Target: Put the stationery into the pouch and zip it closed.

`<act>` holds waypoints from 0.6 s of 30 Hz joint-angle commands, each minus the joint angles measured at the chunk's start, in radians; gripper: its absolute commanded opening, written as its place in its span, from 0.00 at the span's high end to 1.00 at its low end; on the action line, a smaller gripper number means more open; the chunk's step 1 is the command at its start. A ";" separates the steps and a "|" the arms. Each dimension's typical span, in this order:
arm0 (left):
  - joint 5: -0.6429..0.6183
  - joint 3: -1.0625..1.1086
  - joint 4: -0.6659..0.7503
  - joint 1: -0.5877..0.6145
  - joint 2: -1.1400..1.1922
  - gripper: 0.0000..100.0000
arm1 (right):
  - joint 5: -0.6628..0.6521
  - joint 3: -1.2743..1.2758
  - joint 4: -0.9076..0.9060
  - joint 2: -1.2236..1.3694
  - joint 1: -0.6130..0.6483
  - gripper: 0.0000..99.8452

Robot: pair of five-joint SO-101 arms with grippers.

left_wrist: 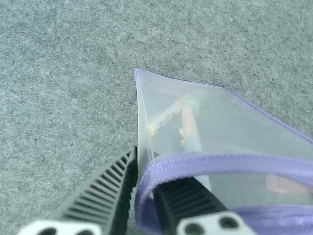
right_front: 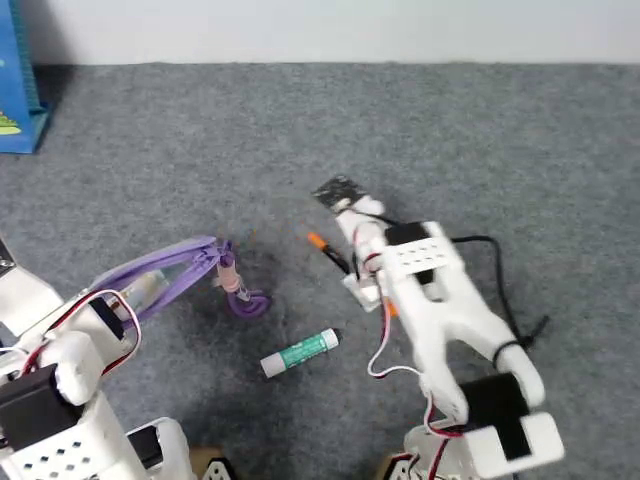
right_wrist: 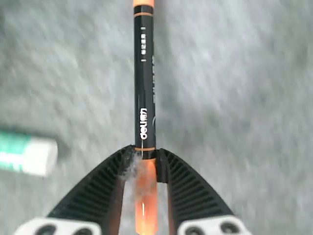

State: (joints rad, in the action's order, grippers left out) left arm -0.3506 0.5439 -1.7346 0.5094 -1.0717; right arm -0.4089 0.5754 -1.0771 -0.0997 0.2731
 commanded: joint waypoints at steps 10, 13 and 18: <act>-0.011 -0.022 -0.017 0.006 0.003 0.99 | -0.100 -0.011 -0.295 -0.142 -0.041 0.80; -0.011 -0.022 -0.017 0.006 0.003 0.99 | -0.097 -0.012 -0.266 -0.122 -0.001 0.80; -0.011 -0.022 -0.017 0.006 0.003 0.99 | 0.003 -0.012 -0.140 -0.059 0.077 0.80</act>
State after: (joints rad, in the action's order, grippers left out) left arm -0.3506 0.5439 -1.7346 0.5094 -1.0717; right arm -0.4503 0.5754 -1.2858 -0.1795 0.3130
